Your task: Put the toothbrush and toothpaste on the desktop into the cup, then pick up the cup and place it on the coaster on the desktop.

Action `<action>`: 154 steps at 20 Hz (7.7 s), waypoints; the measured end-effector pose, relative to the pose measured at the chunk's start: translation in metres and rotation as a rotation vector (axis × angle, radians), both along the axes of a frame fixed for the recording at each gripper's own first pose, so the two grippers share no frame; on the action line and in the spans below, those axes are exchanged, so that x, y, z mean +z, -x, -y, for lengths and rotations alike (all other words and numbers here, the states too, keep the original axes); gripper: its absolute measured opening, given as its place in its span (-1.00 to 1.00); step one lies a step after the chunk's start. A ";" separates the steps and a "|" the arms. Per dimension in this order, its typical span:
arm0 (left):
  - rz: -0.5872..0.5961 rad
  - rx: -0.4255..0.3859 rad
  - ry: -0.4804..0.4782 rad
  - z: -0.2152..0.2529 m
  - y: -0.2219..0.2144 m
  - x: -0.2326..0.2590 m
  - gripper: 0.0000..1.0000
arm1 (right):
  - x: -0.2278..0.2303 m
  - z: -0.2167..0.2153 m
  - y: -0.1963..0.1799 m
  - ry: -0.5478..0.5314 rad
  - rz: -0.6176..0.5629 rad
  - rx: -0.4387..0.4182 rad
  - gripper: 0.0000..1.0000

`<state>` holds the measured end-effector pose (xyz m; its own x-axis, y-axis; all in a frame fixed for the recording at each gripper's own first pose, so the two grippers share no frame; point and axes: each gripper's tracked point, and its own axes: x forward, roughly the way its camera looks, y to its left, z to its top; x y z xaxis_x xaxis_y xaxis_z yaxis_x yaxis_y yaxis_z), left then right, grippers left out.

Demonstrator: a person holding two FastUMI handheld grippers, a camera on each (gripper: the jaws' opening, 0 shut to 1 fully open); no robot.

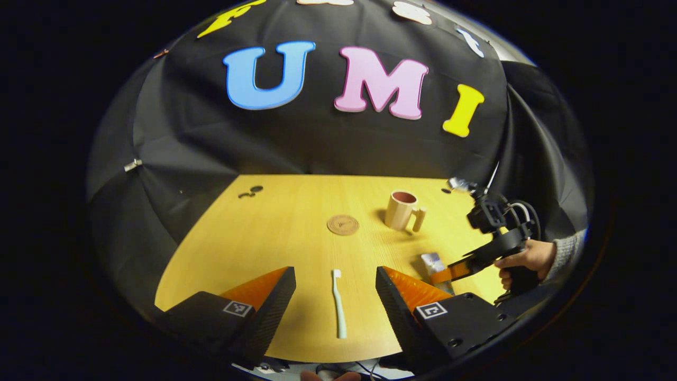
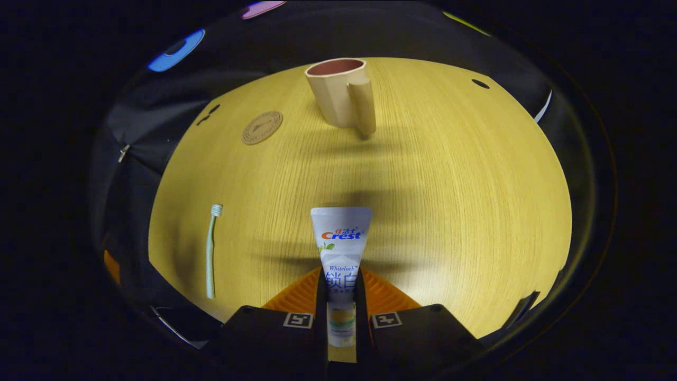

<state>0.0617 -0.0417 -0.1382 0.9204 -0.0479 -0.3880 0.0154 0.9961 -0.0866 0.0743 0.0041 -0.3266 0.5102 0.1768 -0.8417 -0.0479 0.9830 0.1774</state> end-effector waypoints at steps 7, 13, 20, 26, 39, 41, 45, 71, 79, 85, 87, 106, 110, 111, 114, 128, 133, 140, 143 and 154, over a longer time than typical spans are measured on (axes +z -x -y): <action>-0.311 0.030 -0.039 0.007 -0.043 -0.090 0.93 | 0.069 0.010 -0.002 -0.264 0.283 0.112 -0.49; -0.433 0.098 -0.026 -0.003 -0.072 -0.123 0.91 | 0.110 0.029 0.003 -0.340 0.363 0.185 -0.51; -0.515 0.092 -0.095 -0.008 -0.083 -0.143 0.91 | 0.136 0.054 -0.007 -0.390 0.396 0.181 -0.51; -0.578 0.118 -0.017 0.006 -0.080 -0.147 0.17 | 0.143 0.062 -0.018 -0.422 0.407 0.156 -0.51; -0.491 0.024 -0.048 0.015 -0.081 -0.133 -0.87 | 0.160 0.060 -0.017 -0.445 0.458 0.137 -0.51; -0.414 0.014 -0.014 0.021 -0.085 -0.111 -0.87 | 0.171 0.055 -0.019 -0.454 0.477 0.141 -0.51; -0.174 -0.039 0.115 0.052 -0.100 -0.034 -0.87 | 0.214 0.047 -0.046 -0.490 0.568 0.142 -0.51; 0.265 -0.082 0.425 0.128 -0.176 0.082 -0.88 | 0.131 -0.030 -0.282 -0.165 0.873 0.335 -0.48; 0.352 -0.074 0.472 0.135 -0.204 0.106 -0.88 | 0.171 -0.016 -0.263 -0.283 0.883 0.282 -0.07; 0.504 -0.035 0.554 0.149 -0.257 0.131 -0.88 | 0.225 0.064 -0.248 -0.370 0.908 0.093 0.05; 0.521 -0.025 0.581 0.153 -0.268 0.135 -0.88 | 0.225 0.089 -0.238 -0.337 0.916 0.070 0.05; 0.710 0.017 0.517 0.128 -0.318 0.199 -0.88 | 0.186 0.113 -0.194 -0.400 0.794 0.018 0.06; 0.750 0.063 0.515 0.105 -0.322 0.207 -0.88 | 0.180 0.108 -0.192 -0.400 0.774 0.025 0.05; 0.750 0.074 0.509 0.101 -0.324 0.205 -0.89 | 0.179 0.108 -0.192 -0.400 0.771 0.025 0.05; 0.695 0.076 0.512 0.100 -0.336 0.184 -0.87 | 0.178 0.108 -0.192 -0.396 0.772 0.023 0.06; 0.536 0.050 0.375 0.144 -0.348 0.089 -0.87 | 0.169 0.112 -0.187 -0.376 0.758 0.023 0.05; 0.508 0.042 0.286 0.155 -0.341 0.055 -0.87 | 0.165 0.107 -0.183 -0.368 0.751 0.044 0.05; 0.499 0.022 0.355 0.151 -0.324 0.051 -0.53 | 0.147 0.094 -0.174 -0.354 0.686 0.088 0.05; 0.488 0.018 0.347 0.146 -0.313 0.051 -0.29 | 0.140 0.083 -0.170 -0.345 0.640 0.101 0.05; 0.423 0.050 0.222 0.077 -0.172 0.045 0.42 | 0.104 0.029 -0.173 -0.109 0.399 0.267 0.13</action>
